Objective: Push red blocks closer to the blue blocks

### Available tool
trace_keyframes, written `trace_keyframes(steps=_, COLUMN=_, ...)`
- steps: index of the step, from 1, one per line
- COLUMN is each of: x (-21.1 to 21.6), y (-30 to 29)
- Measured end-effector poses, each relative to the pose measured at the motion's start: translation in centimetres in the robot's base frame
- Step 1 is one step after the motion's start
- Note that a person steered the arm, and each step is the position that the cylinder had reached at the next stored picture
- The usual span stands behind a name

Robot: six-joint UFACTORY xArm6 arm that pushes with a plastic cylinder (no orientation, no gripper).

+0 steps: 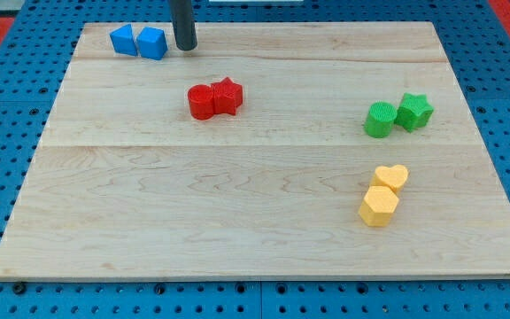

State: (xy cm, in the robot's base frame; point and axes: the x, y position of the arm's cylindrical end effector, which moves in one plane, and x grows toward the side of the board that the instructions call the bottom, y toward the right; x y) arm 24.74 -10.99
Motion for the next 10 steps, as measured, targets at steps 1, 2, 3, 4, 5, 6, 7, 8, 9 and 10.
trace_keyframes(steps=1, x=0.0, y=-0.3)
trace_keyframes(steps=2, x=0.0, y=-0.4)
trace_keyframes(steps=3, x=1.6, y=0.2)
trace_keyframes(steps=4, x=6.0, y=4.1)
trace_keyframes(steps=5, x=9.1, y=6.3)
trace_keyframes(steps=6, x=12.3, y=10.0)
trace_keyframes(steps=7, x=12.6, y=13.3)
trace_keyframes(steps=8, x=17.4, y=14.4)
trace_keyframes(steps=9, x=16.8, y=8.0)
trace_keyframes(steps=10, x=14.2, y=6.7)
